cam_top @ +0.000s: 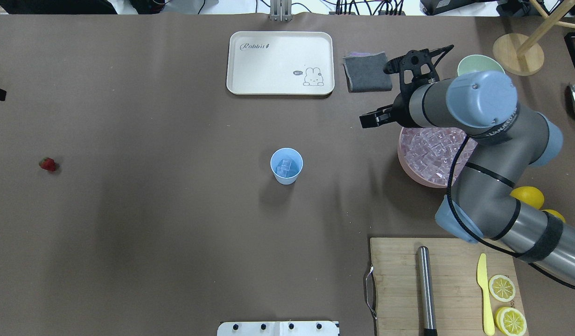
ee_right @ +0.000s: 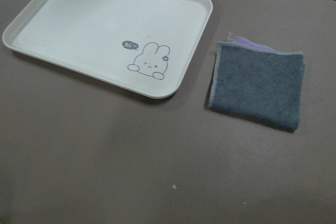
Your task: Put ice and strawberries in cup
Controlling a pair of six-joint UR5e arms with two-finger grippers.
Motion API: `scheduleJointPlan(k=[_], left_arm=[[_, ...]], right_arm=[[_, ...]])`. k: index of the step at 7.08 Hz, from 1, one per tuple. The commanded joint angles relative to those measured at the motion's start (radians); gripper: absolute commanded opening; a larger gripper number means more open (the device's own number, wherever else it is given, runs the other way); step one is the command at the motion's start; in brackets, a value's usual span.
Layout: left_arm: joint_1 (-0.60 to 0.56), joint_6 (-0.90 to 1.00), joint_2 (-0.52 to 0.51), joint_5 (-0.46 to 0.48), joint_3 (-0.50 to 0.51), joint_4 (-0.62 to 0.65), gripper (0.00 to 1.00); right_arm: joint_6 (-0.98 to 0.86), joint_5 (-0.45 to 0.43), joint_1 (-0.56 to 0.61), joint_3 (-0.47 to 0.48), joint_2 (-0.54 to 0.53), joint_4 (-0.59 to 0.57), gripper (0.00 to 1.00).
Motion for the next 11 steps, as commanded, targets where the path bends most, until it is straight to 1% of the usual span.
scheduleJointPlan(k=[1,2,3,4,5,6,7,9,10,11], left_arm=[[0.077,-0.117,-0.002,0.001,0.099,-0.173,0.98],[0.08,-0.124,-0.002,0.003,0.143,-0.23,0.98],[0.08,-0.124,-0.014,0.003,0.157,-0.234,0.98],[0.08,-0.139,-0.029,0.003,0.164,-0.232,0.98],[0.082,-0.142,-0.035,0.004,0.167,-0.232,0.98],[0.088,-0.144,-0.037,0.016,0.17,-0.232,0.98],[0.109,-0.147,-0.037,0.059,0.168,-0.232,0.98],[0.111,-0.147,-0.048,0.067,0.167,-0.232,0.98],[0.111,-0.148,-0.048,0.067,0.162,-0.231,0.98],[0.111,-0.147,-0.049,0.067,0.162,-0.231,0.98]], right_arm=[[-0.004,0.113,0.101,0.001,-0.067,0.048,1.0],[-0.006,0.185,0.162,0.001,-0.077,0.048,1.0],[-0.024,0.277,0.245,0.003,-0.078,0.043,1.0],[-0.086,0.389,0.344,0.003,-0.112,0.045,1.0],[-0.145,0.434,0.401,0.001,-0.174,0.048,1.0],[-0.148,0.455,0.44,-0.005,-0.229,0.046,1.0],[-0.147,0.465,0.469,-0.029,-0.269,0.042,1.0],[-0.142,0.486,0.48,-0.132,-0.287,0.04,1.0],[-0.142,0.486,0.497,-0.163,-0.293,0.04,1.0],[-0.147,0.491,0.517,-0.166,-0.304,0.029,1.0]])
